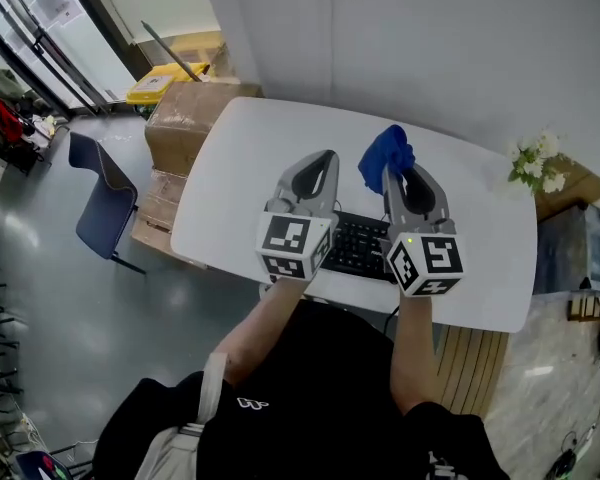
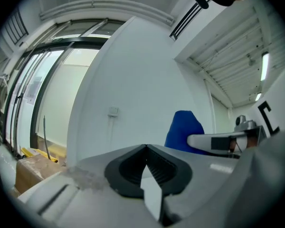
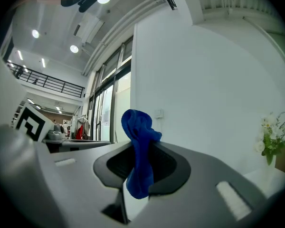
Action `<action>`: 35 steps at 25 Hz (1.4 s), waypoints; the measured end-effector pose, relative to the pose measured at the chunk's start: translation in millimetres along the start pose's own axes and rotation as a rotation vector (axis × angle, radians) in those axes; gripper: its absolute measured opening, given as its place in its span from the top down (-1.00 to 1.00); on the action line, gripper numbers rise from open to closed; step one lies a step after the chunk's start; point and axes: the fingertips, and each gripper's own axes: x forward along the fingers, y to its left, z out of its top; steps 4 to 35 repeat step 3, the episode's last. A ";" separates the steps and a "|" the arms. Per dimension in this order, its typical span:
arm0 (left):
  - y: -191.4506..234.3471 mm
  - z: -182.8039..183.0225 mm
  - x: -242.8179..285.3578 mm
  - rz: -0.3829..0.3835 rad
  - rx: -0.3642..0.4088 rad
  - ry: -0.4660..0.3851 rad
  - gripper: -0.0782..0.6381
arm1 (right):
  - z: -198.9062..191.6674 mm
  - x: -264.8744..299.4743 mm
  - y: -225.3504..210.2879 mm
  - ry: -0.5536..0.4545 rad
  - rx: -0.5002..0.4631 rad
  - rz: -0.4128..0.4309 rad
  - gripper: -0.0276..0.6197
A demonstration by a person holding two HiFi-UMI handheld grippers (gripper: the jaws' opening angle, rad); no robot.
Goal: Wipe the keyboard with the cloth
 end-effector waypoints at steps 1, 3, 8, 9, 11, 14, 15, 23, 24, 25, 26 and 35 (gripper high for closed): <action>-2.9 -2.1 2.2 -0.008 -0.005 0.002 0.79 | -0.7 -0.8 -3.5 0.001 0.001 -0.003 0.68; -9.0 -5.1 6.1 -0.020 -0.004 0.008 0.79 | -2.5 -3.1 -10.7 0.003 0.004 -0.010 0.68; -9.0 -5.1 6.1 -0.020 -0.004 0.008 0.79 | -2.5 -3.1 -10.7 0.003 0.004 -0.010 0.68; -9.0 -5.1 6.1 -0.020 -0.004 0.008 0.79 | -2.5 -3.1 -10.7 0.003 0.004 -0.010 0.68; -9.0 -5.1 6.1 -0.020 -0.004 0.008 0.79 | -2.5 -3.1 -10.7 0.003 0.004 -0.010 0.68; -9.0 -5.1 6.1 -0.020 -0.004 0.008 0.79 | -2.5 -3.1 -10.7 0.003 0.004 -0.010 0.68; -9.0 -5.1 6.1 -0.020 -0.004 0.008 0.79 | -2.5 -3.1 -10.7 0.003 0.004 -0.010 0.68; -9.0 -5.1 6.1 -0.020 -0.004 0.008 0.79 | -2.5 -3.1 -10.7 0.003 0.004 -0.010 0.68; -9.0 -5.1 6.1 -0.020 -0.004 0.008 0.79 | -2.5 -3.1 -10.7 0.003 0.004 -0.010 0.68; -9.0 -5.1 6.1 -0.020 -0.004 0.008 0.79 | -2.5 -3.1 -10.7 0.003 0.004 -0.010 0.68; -9.0 -5.1 6.1 -0.020 -0.004 0.008 0.79 | -2.5 -3.1 -10.7 0.003 0.004 -0.010 0.68; -9.0 -5.1 6.1 -0.020 -0.004 0.008 0.79 | -2.5 -3.1 -10.7 0.003 0.004 -0.010 0.68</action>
